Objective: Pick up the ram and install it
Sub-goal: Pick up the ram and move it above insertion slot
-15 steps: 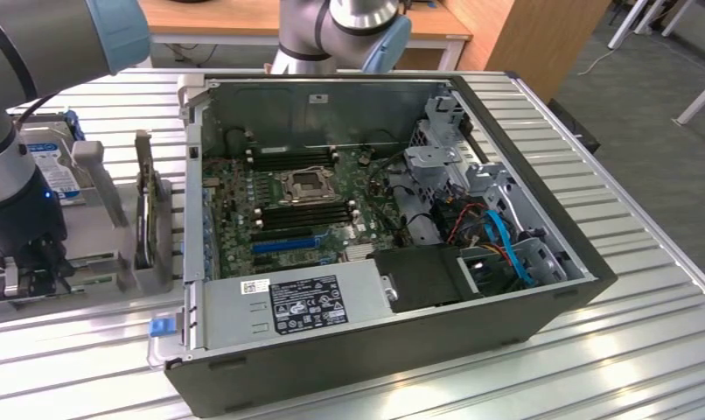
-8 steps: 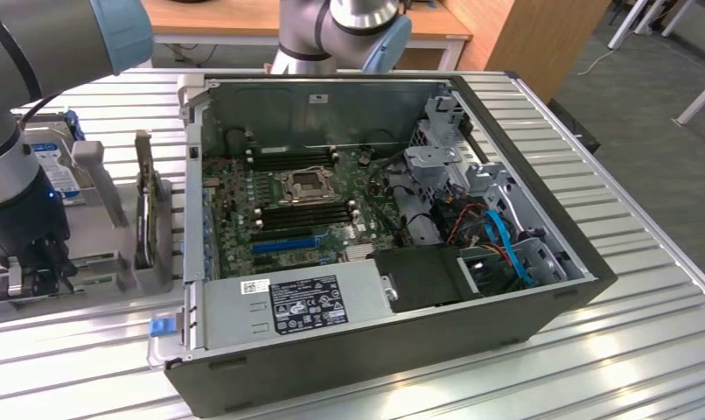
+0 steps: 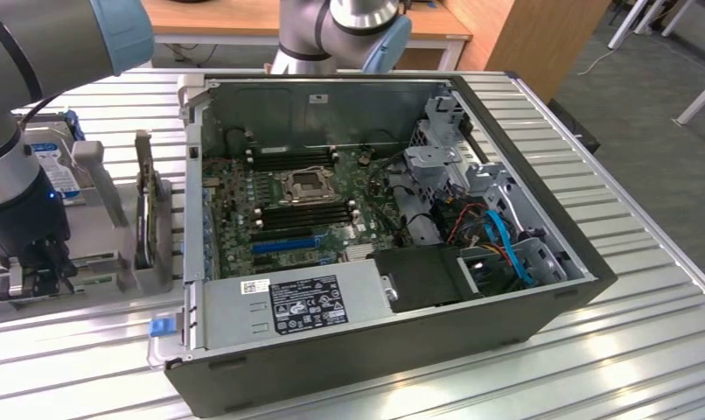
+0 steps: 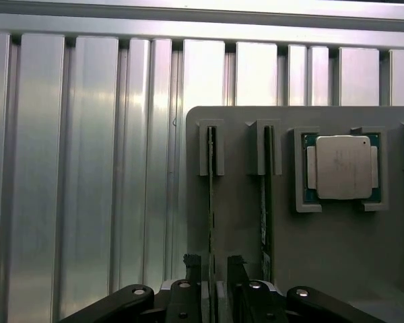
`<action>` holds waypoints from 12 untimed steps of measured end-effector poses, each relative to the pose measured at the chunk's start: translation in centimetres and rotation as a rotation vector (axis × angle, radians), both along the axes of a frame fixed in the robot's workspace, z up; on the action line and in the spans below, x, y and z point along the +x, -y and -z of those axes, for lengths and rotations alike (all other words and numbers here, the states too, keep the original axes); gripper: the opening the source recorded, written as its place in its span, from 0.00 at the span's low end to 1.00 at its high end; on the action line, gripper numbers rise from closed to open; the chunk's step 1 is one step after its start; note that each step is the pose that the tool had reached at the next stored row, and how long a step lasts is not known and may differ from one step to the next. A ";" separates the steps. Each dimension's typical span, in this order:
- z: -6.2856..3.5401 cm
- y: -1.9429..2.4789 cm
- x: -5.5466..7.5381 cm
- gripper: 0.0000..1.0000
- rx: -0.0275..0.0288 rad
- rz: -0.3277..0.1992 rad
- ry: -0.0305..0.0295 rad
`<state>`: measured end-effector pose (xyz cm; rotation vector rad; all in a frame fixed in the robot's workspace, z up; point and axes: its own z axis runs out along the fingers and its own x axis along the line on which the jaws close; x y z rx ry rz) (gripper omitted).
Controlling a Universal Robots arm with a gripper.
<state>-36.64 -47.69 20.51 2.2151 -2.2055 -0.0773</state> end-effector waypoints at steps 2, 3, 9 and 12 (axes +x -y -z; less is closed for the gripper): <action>0.08 0.00 0.0 0.29 0.0000 0.000 0.0000; 0.10 0.00 0.0 0.29 -0.0001 0.000 -0.0001; 0.13 0.00 0.0 0.29 0.0001 0.000 0.0001; 0.12 0.00 0.1 0.29 0.0000 0.000 0.0001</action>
